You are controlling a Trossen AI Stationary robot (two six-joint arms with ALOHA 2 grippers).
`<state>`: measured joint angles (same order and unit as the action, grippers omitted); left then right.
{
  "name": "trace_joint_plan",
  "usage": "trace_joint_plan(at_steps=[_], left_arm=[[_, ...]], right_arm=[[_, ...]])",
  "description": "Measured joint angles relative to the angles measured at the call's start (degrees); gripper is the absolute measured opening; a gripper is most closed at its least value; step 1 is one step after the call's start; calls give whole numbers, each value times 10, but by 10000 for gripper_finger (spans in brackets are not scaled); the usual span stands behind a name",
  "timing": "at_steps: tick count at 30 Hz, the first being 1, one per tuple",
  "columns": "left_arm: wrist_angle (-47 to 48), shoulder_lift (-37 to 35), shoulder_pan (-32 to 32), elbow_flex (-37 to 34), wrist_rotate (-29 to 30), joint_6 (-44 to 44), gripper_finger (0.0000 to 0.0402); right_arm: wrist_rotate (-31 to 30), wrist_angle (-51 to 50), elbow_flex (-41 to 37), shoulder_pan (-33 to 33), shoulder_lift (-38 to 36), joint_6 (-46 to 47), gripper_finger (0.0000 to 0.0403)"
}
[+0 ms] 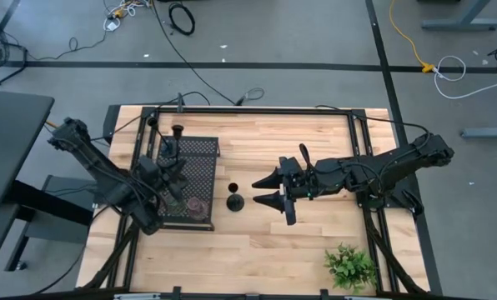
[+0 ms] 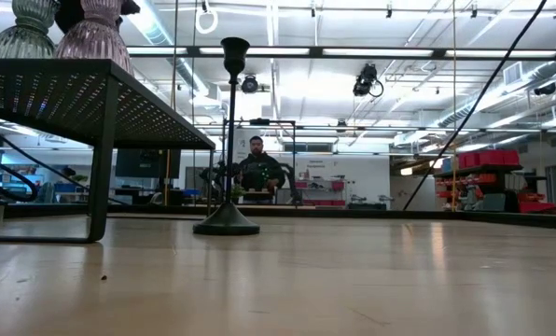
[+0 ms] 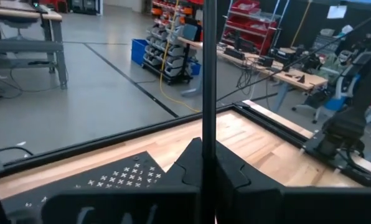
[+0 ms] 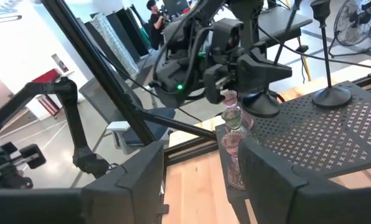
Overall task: Pick & Place candle stick holders
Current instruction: Put the right black candle holder on the shelf
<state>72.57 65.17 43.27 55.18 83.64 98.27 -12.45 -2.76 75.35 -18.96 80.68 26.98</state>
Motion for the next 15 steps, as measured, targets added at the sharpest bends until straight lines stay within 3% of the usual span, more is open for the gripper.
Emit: trace_joint_plan(at_steps=[15], left_arm=[[-7,-39,-48,-44,-4,-2,8]], right_arm=[[-2,2,0,0,0,2,205]])
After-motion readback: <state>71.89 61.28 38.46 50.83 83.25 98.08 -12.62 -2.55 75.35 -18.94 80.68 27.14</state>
